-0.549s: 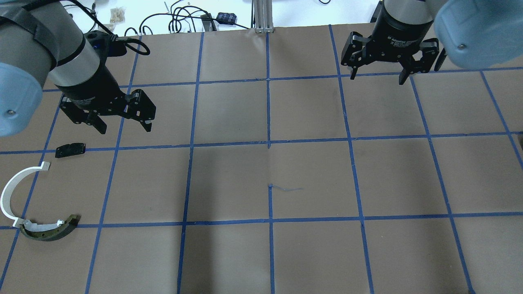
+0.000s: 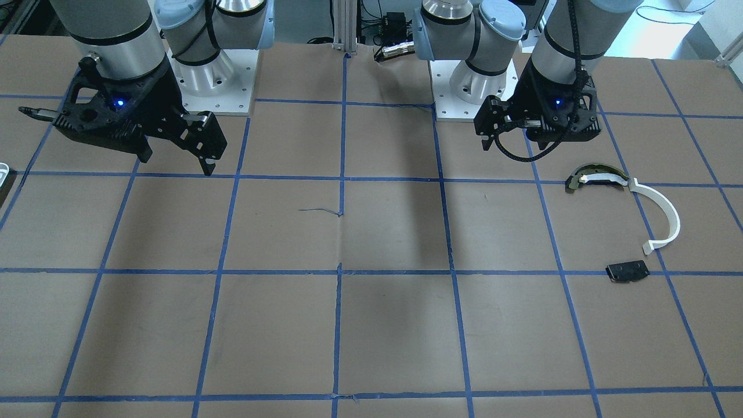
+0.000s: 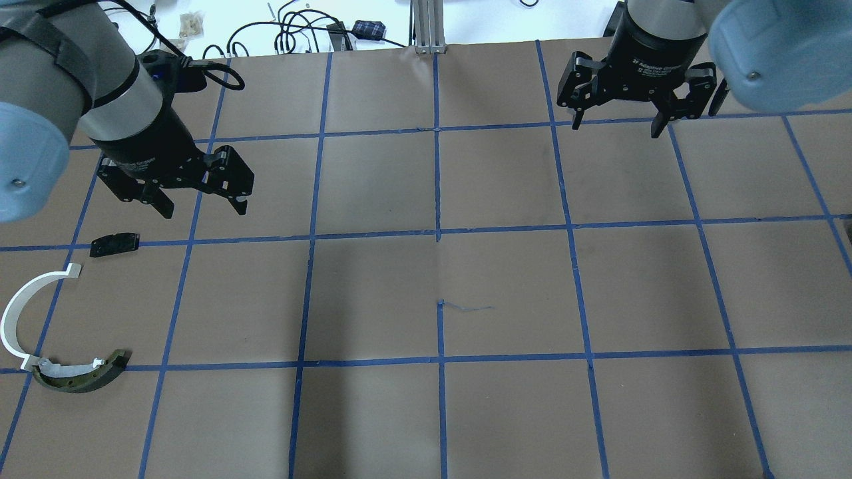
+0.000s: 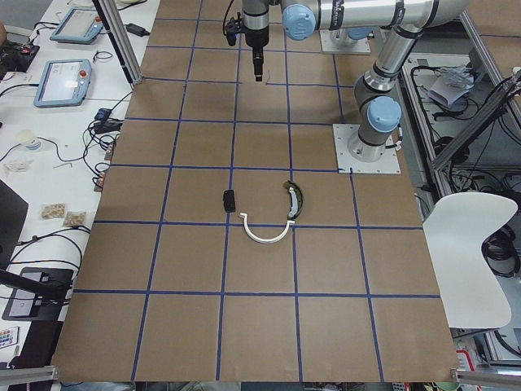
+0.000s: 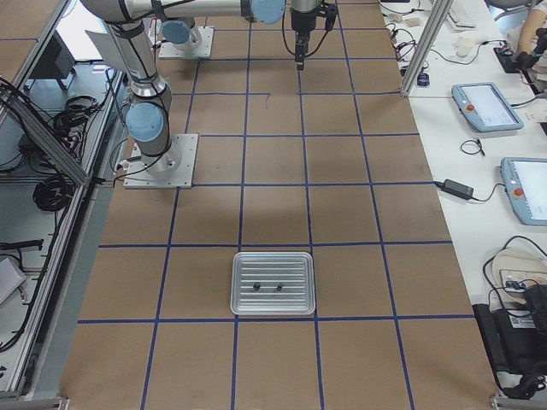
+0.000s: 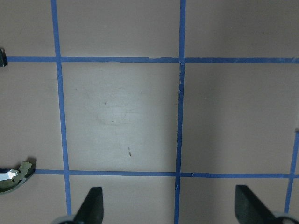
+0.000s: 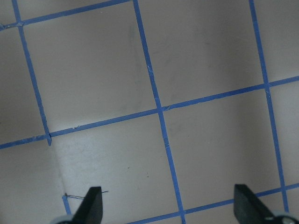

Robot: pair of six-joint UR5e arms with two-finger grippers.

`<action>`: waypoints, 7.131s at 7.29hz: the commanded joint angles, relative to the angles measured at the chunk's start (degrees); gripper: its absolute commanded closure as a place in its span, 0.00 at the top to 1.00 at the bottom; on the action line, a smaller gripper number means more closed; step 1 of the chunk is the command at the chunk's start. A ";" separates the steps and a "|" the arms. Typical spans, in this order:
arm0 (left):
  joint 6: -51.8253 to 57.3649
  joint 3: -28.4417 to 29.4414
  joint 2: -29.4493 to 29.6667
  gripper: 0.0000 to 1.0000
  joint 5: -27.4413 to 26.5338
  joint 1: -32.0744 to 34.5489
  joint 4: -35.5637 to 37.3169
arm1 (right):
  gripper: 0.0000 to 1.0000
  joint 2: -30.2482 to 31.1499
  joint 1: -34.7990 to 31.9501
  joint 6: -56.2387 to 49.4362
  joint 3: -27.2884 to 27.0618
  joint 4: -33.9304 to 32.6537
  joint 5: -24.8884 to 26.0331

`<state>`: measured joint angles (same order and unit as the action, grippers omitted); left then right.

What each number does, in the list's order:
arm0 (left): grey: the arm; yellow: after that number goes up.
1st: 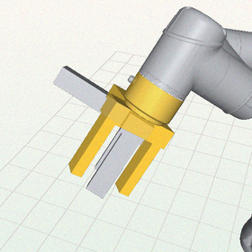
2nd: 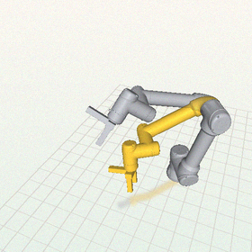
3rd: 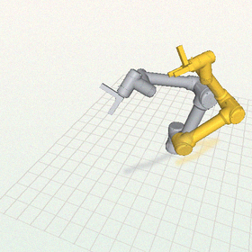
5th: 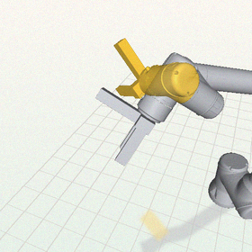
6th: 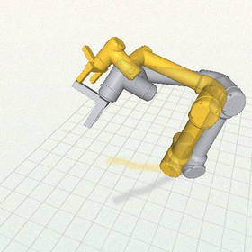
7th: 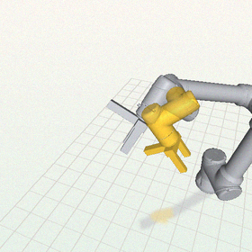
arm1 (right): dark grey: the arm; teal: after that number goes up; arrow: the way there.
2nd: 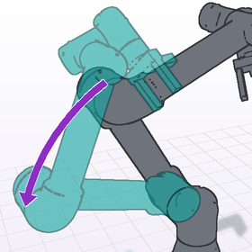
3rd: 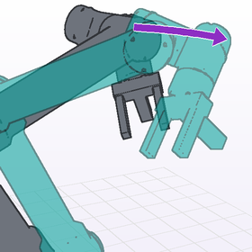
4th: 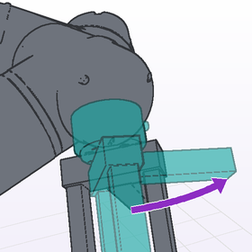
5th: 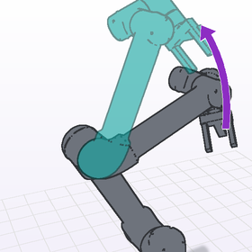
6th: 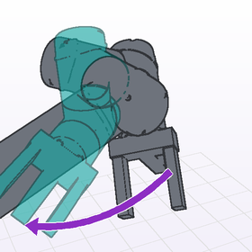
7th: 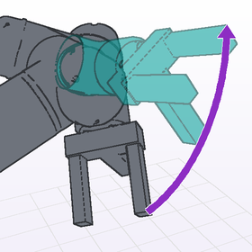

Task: Place bearing gear from tray to pile

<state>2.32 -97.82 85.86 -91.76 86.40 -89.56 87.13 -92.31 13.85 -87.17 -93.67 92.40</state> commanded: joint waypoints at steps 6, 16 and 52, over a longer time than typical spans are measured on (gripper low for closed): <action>0.23 0.09 -0.08 1.00 -0.09 0.00 0.00 | 1.00 -1.94 40.48 -47.87 -5.70 -6.62 9.82; 0.23 0.00 -0.08 1.00 -0.17 0.00 -0.09 | 1.00 -25.43 68.13 -85.56 -16.00 -37.81 -2.39; 0.67 0.53 1.15 1.00 -0.09 -2.11 4.72 | 0.99 -21.12 -21.69 2.07 -6.09 -30.70 -2.76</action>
<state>2.94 -97.07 86.69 -91.62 84.41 -86.93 65.97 -114.33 16.77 -93.89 -124.58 88.48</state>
